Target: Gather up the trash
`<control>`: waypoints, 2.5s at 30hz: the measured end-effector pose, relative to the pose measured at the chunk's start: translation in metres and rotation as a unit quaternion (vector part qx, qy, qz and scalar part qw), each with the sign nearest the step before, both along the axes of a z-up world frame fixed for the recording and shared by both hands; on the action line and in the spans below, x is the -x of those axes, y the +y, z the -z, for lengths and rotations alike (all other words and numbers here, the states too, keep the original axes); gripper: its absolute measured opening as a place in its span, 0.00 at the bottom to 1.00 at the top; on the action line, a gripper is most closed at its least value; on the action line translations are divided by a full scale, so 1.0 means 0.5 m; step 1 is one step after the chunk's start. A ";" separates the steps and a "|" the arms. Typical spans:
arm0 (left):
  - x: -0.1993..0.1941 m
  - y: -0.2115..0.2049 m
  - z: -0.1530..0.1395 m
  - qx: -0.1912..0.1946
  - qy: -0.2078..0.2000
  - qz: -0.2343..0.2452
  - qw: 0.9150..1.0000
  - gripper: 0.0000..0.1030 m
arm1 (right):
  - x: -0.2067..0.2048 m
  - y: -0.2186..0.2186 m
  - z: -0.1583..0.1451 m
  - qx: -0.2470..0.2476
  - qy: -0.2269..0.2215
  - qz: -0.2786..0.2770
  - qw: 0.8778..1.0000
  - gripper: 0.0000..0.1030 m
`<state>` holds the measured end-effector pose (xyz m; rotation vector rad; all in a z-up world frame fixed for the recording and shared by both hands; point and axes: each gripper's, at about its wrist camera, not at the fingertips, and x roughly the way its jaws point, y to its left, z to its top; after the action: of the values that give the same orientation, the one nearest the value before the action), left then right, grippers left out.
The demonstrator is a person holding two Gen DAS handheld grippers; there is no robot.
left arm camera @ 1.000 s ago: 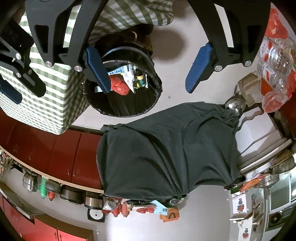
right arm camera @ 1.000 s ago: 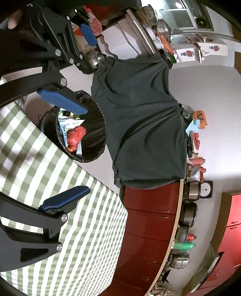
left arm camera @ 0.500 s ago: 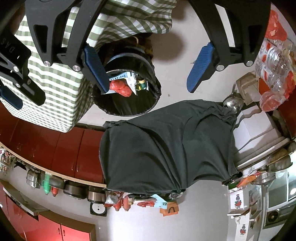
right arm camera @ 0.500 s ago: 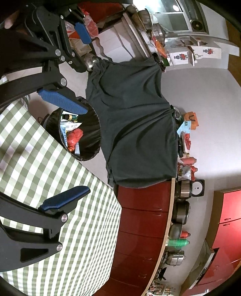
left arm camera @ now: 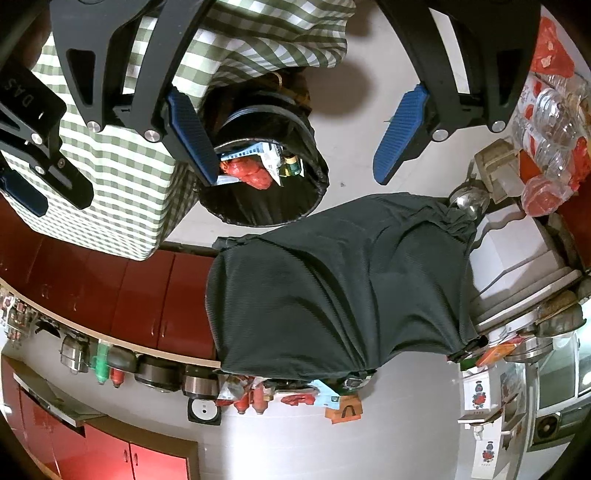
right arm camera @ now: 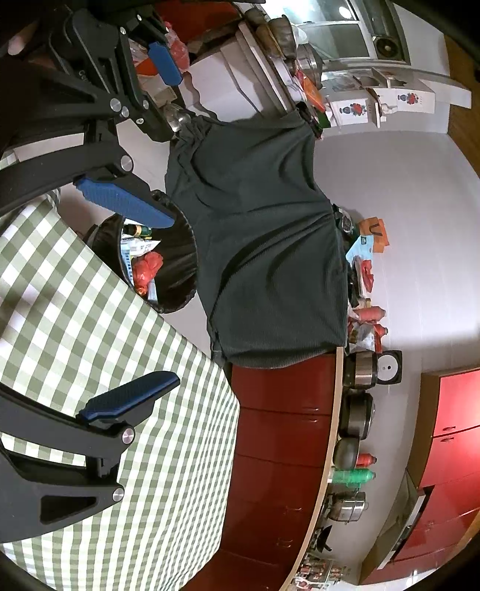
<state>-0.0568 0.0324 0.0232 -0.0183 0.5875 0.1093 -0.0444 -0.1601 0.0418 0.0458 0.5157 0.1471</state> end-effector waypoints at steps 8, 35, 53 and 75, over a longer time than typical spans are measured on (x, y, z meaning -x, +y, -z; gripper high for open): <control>0.002 -0.003 -0.001 0.001 -0.001 0.000 1.000 0.81 | 0.003 -0.003 0.001 0.000 0.000 0.000 1.000 0.75; 0.003 -0.004 -0.001 0.000 0.000 0.001 1.000 0.81 | 0.002 -0.004 0.001 -0.001 0.000 0.000 1.000 0.75; 0.004 -0.005 -0.001 -0.002 -0.001 0.001 1.000 0.81 | 0.002 -0.003 0.002 -0.001 0.000 0.000 1.000 0.75; 0.011 -0.005 -0.001 -0.010 -0.010 -0.006 1.000 0.95 | 0.002 0.000 0.001 -0.002 0.001 0.000 1.000 0.75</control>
<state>-0.0622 0.0297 0.0236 -0.0038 0.5663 0.1262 -0.0454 -0.1602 0.0414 0.0498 0.5179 0.1475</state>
